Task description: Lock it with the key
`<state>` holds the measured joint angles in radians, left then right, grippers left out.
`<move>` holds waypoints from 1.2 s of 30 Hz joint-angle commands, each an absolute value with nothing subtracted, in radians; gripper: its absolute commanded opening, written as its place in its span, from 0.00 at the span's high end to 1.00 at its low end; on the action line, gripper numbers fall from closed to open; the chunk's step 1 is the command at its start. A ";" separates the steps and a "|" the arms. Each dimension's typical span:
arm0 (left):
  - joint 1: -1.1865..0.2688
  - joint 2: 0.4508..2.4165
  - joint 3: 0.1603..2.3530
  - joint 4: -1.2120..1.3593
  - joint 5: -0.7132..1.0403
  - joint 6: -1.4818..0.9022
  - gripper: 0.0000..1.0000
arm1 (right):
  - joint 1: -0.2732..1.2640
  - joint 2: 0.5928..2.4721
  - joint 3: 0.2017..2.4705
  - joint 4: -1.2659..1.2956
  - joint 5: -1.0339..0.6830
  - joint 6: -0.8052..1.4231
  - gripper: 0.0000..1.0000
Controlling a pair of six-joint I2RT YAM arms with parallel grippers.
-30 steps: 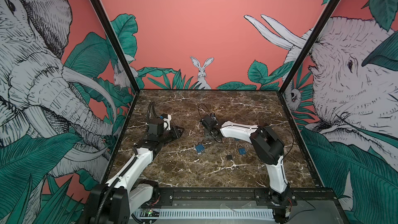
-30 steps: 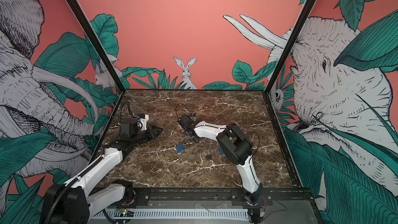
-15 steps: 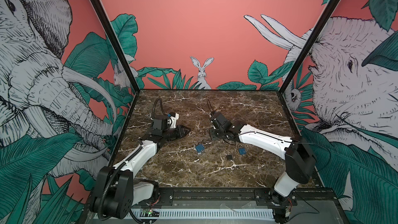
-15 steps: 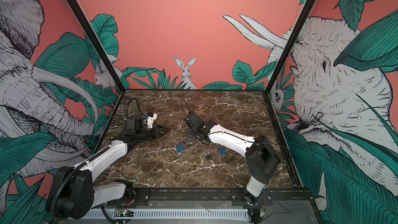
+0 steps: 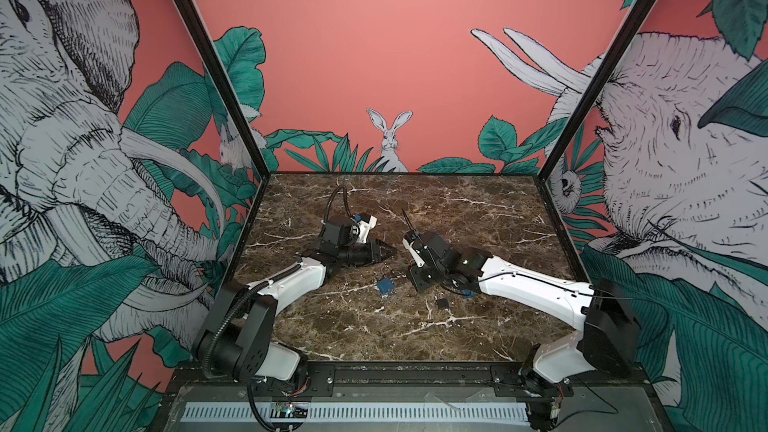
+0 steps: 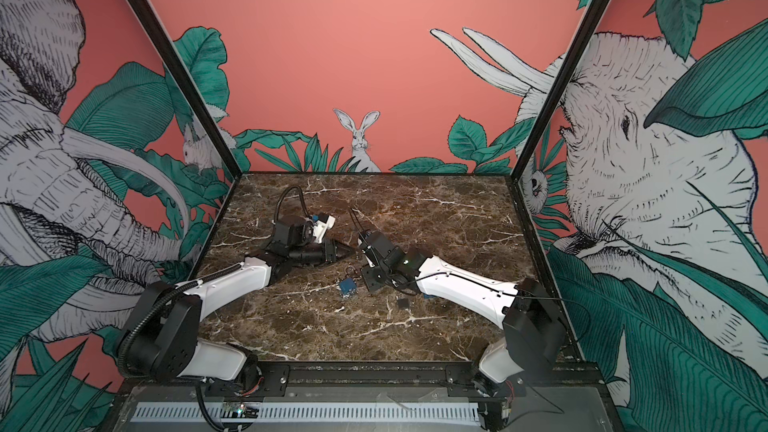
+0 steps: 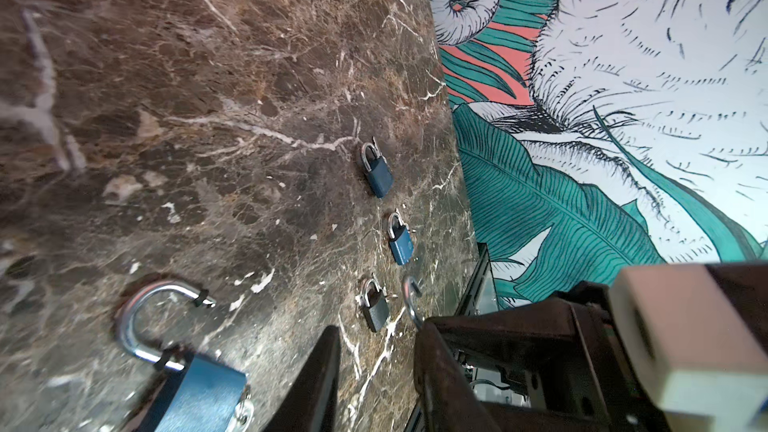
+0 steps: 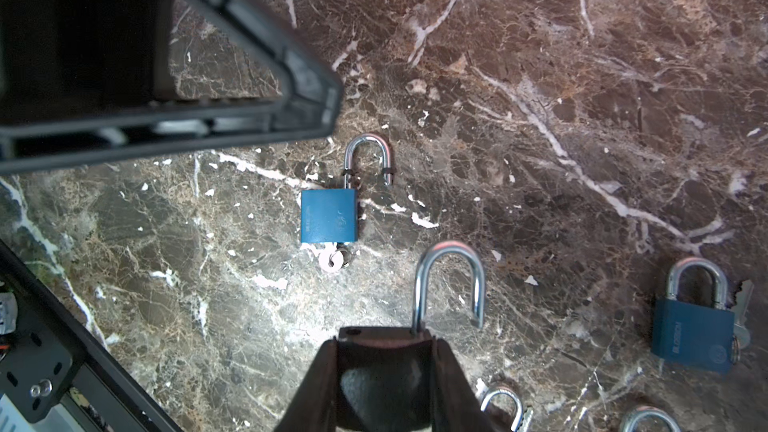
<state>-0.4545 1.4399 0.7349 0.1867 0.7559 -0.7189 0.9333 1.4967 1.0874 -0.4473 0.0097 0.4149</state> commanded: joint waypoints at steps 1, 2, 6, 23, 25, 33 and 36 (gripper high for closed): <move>-0.482 1.457 0.767 0.247 0.782 -0.745 0.65 | 0.943 1.470 1.090 -0.426 0.005 0.397 0.92; -0.491 1.468 0.773 0.251 0.784 -0.747 0.66 | 0.944 1.469 1.089 -0.424 0.006 0.396 0.92; -0.524 1.512 0.796 0.263 0.797 -0.752 0.66 | 0.947 1.468 1.093 -0.420 0.014 0.394 0.92; -0.581 1.597 0.824 0.322 0.825 -0.786 0.73 | 0.950 1.469 1.102 -0.411 0.029 0.385 0.93; -0.583 1.601 0.825 0.330 0.828 -0.789 0.74 | 0.949 1.470 1.106 -0.413 0.027 0.386 0.93; -0.588 1.618 0.831 0.333 0.831 -0.793 0.76 | 0.950 1.467 1.111 -0.417 0.031 0.382 0.93; -0.588 1.623 0.833 0.335 0.834 -0.795 0.76 | 0.950 1.467 1.111 -0.414 0.034 0.381 0.93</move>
<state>-0.5823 1.6215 0.8036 0.3065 0.8177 -0.7906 0.9409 1.4944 1.0874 -0.4454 0.0151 0.3920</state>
